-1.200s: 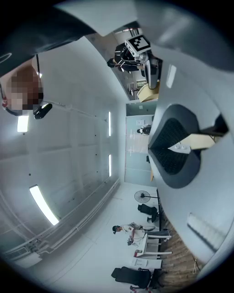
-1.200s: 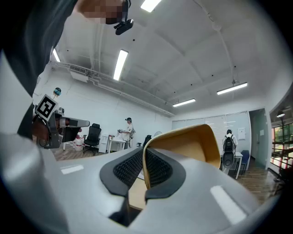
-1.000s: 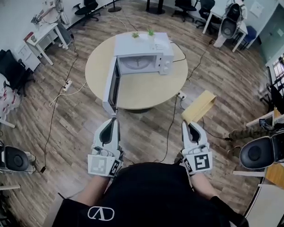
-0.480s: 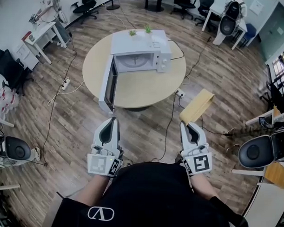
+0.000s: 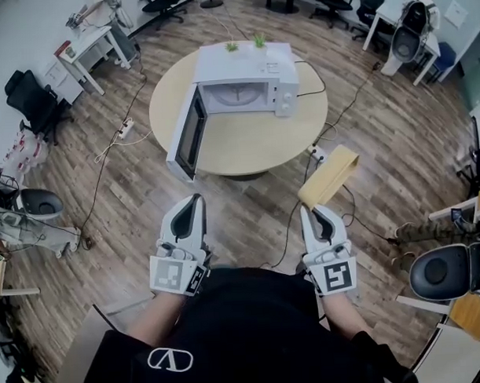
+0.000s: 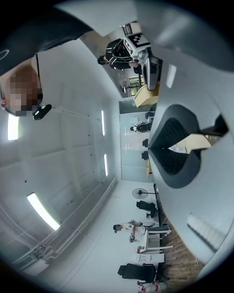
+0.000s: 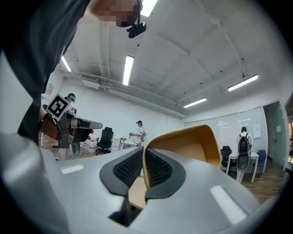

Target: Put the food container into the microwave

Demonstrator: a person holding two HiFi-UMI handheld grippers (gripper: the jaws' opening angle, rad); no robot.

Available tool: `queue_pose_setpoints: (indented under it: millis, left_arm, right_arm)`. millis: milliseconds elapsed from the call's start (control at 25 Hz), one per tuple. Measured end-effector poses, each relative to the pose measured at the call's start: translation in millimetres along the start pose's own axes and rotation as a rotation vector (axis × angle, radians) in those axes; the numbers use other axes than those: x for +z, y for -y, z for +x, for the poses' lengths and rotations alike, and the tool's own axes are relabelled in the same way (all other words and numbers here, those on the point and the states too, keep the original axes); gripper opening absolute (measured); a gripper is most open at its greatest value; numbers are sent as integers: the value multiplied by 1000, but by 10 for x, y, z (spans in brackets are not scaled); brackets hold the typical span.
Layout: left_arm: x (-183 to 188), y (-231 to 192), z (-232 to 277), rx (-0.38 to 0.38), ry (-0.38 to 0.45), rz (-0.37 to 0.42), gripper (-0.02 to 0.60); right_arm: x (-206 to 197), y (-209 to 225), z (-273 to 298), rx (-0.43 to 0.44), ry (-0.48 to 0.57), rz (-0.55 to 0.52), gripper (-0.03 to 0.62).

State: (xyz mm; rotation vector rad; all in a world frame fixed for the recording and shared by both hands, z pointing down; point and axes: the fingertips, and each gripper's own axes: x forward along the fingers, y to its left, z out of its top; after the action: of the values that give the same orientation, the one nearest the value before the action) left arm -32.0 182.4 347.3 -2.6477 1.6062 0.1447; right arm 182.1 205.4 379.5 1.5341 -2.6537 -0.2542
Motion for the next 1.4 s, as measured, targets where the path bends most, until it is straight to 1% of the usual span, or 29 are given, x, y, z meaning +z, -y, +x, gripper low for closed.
queue_pose_setpoints:
  millis: [200, 320, 440, 640, 800, 920, 1120, 1200, 1280, 1400]
  left_arm:
    - [-47, 57, 72, 31, -29, 18, 0]
    - [-84, -38, 184, 47, -35, 42, 0]
    - [-130, -207, 444, 43, -18, 12, 0]
    - [-184, -636, 993, 13, 18, -23, 0]
    - [-133, -1068, 1470, -13, 47, -18, 0]
    - [-157, -1385, 1790, -38, 49, -37, 0]
    - [-260, -1770, 2179, -103, 39, -51, 0]
    - [-273, -1926, 2312, -121, 54, -47, 0]
    - [-275, -2054, 2432, -131, 68, -42, 0]
    - [-318, -2181, 2603, -129, 66, -33, 0]
  right_arm:
    - [-128, 111, 119, 43, 7, 33, 26]
    - [-160, 153, 268, 60, 0, 17, 26]
    - [-187, 247, 544, 67, -5, 0, 26]
    - [-180, 425, 1116, 46, -25, -29, 26]
    - [-122, 556, 1664, 12, -43, -46, 26]
    - [-66, 618, 2138, -21, -50, -36, 26]
    - [-81, 621, 2767, -17, -84, -86, 26]
    - [-93, 631, 2981, -23, -98, -92, 26]
    - [-124, 649, 3160, -25, -113, -95, 26]
    - [-158, 719, 3364, -20, -117, -99, 26]
